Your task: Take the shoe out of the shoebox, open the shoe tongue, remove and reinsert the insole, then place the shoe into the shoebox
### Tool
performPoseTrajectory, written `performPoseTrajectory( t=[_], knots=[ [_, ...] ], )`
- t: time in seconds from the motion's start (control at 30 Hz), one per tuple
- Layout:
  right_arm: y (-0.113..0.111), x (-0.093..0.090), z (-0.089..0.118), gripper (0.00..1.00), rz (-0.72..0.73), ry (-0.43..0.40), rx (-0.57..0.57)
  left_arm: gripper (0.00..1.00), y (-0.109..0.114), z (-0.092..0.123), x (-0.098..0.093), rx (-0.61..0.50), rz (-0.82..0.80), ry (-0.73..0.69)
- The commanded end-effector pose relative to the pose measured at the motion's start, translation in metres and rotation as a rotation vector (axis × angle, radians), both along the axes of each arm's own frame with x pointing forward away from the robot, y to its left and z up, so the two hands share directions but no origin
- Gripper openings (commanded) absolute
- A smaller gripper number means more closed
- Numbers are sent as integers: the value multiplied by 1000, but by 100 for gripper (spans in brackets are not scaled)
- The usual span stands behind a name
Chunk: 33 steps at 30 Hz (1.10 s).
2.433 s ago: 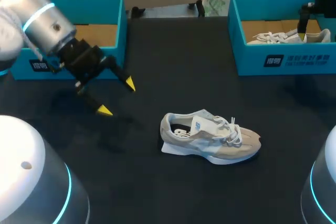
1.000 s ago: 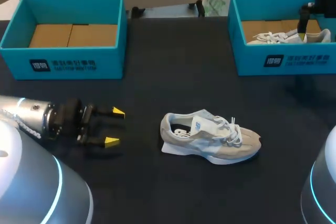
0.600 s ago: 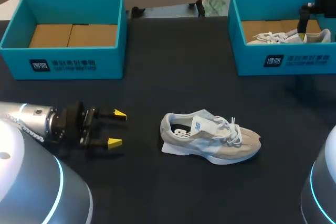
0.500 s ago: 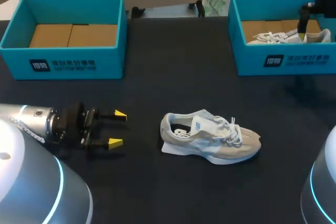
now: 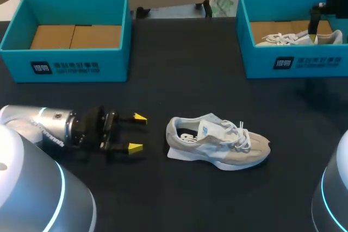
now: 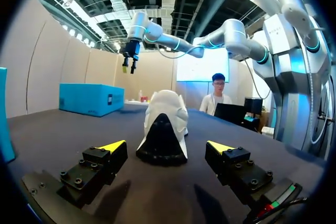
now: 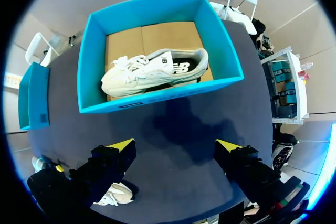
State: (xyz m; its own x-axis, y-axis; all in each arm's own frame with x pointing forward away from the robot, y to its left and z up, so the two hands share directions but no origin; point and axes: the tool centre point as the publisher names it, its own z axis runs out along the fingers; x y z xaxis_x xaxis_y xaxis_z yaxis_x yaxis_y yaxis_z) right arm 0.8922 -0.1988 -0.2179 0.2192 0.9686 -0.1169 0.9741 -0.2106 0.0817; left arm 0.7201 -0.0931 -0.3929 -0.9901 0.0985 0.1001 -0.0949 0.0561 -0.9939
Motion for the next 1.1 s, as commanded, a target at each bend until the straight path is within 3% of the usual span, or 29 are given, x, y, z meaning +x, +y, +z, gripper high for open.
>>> performPoseTrajectory(
  t=[0.03, 0.13, 0.5, 1.1],
  knots=[
    [0, -1, 0, 100, 0, -2, 1, 100, -15, -5, 6, -5, -21, 2],
    [0, -1, 0, 100, 0, -2, 1, 100, -22, -3, 3, 58, -52, 7],
    [0, -1, 0, 100, 0, -2, 1, 100, -22, -3, 3, 58, -52, 7],
    [0, -1, 0, 100, 0, -2, 1, 100, -40, -7, -3, 80, 9, 26]
  ],
)
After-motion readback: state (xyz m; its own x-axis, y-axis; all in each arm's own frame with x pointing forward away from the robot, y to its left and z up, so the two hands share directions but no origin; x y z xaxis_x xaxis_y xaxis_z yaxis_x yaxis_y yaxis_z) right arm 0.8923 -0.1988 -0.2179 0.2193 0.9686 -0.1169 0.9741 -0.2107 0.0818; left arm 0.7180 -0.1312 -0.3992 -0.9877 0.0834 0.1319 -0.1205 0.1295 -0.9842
